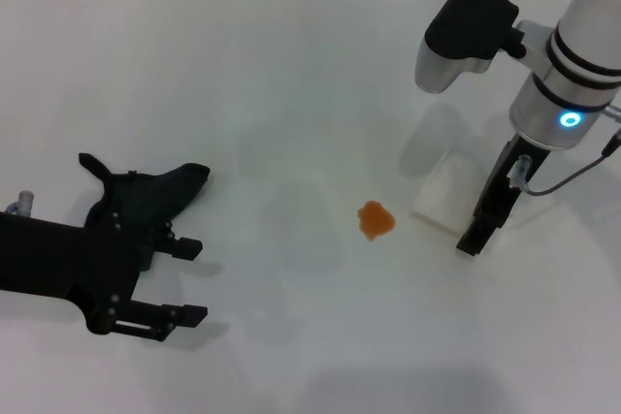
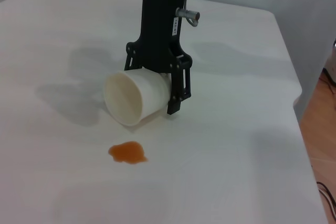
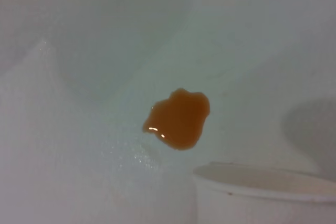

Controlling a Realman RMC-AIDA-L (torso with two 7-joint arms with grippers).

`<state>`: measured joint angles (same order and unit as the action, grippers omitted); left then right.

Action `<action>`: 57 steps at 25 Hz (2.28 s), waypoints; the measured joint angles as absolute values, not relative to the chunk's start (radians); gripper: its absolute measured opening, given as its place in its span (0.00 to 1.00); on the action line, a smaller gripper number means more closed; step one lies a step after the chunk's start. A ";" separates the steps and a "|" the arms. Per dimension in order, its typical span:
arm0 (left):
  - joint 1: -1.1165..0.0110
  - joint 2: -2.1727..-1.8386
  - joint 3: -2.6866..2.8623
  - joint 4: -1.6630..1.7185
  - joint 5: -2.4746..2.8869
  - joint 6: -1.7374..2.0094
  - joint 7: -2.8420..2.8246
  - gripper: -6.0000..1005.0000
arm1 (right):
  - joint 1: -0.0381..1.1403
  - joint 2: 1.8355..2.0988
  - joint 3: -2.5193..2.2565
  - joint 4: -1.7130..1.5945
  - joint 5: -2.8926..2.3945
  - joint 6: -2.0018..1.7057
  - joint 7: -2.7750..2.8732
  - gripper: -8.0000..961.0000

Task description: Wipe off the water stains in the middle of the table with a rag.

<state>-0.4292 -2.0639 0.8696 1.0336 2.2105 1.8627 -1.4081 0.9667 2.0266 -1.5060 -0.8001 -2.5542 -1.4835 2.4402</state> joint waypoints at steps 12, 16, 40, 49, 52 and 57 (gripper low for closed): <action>-0.425 -2.062 0.870 1.035 2.214 1.848 -1.405 0.72 | 0.957 2.022 -1.505 -0.814 -2.542 -1.479 2.439 0.74; -0.425 -2.062 0.870 1.039 2.214 1.848 -1.405 0.72 | 0.939 2.020 -1.502 -0.850 -2.543 -1.494 2.439 0.72; -0.433 -2.056 0.867 1.044 2.206 1.858 -1.411 0.72 | 0.411 2.012 -1.311 -0.908 -1.709 -1.260 1.453 0.65; -0.423 -2.061 0.870 1.067 2.205 1.859 -1.407 0.72 | 0.426 2.016 -1.295 -0.561 -1.281 -1.261 0.911 0.65; -0.422 -2.062 0.870 1.068 2.204 1.859 -1.406 0.72 | 0.447 2.020 -1.300 -0.453 -1.181 -1.261 0.789 0.65; -0.423 -2.063 0.870 1.068 2.204 1.859 -1.405 0.72 | 0.468 2.026 -1.302 -0.344 -1.089 -1.259 0.626 0.65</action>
